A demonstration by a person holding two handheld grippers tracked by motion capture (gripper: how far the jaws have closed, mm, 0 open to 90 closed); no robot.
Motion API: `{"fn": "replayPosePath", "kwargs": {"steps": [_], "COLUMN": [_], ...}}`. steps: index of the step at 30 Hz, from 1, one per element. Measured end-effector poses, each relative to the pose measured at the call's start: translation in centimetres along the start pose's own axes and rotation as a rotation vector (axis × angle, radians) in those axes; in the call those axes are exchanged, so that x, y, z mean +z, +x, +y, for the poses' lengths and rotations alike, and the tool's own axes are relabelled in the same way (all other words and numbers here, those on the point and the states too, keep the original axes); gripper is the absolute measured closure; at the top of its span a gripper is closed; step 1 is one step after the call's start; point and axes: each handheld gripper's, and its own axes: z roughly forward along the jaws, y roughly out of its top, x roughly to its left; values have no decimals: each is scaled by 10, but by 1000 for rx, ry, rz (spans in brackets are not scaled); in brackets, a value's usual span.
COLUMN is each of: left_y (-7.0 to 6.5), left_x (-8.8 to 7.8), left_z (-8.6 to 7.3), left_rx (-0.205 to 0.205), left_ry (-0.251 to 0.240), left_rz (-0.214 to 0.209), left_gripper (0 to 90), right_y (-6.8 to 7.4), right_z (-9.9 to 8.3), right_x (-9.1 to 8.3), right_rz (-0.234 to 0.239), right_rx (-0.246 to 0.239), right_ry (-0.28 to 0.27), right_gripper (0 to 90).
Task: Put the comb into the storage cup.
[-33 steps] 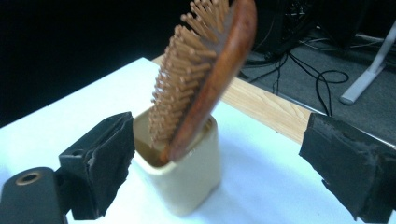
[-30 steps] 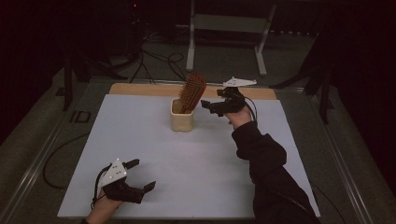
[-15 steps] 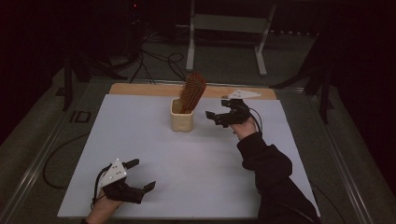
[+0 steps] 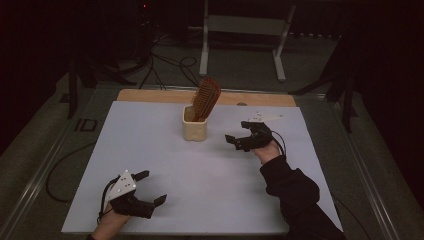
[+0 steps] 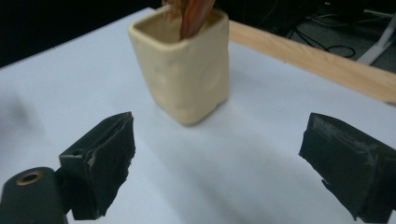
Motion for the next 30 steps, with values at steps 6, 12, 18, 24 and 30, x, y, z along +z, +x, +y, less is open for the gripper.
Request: {"fn": "replayPosePath", "kwargs": {"steps": [6,12,18,24,30], "left_y": [0,0,0,0,0], "left_x": [0,0,1,1,0], "left_z": [0,0,-1,-1,-1], "left_rx": [-1,2,-2,1,4], "left_ry": [2,6,8,10,9], "left_rz": [3,1,0,0,1], "left_gripper": [0,0,0,0,0], "right_y": [5,11,14,19,22], "right_z": [-23,-43,-59,-70,-80], "right_x": [-9,-23,-33,-42,-55], "right_rz": [10,22,25,24,12], "right_rx": [-6,-11,-8,-23,-29], "right_ry": [10,21,29,26,26], "right_gripper": [93,94,94,94,94]}}
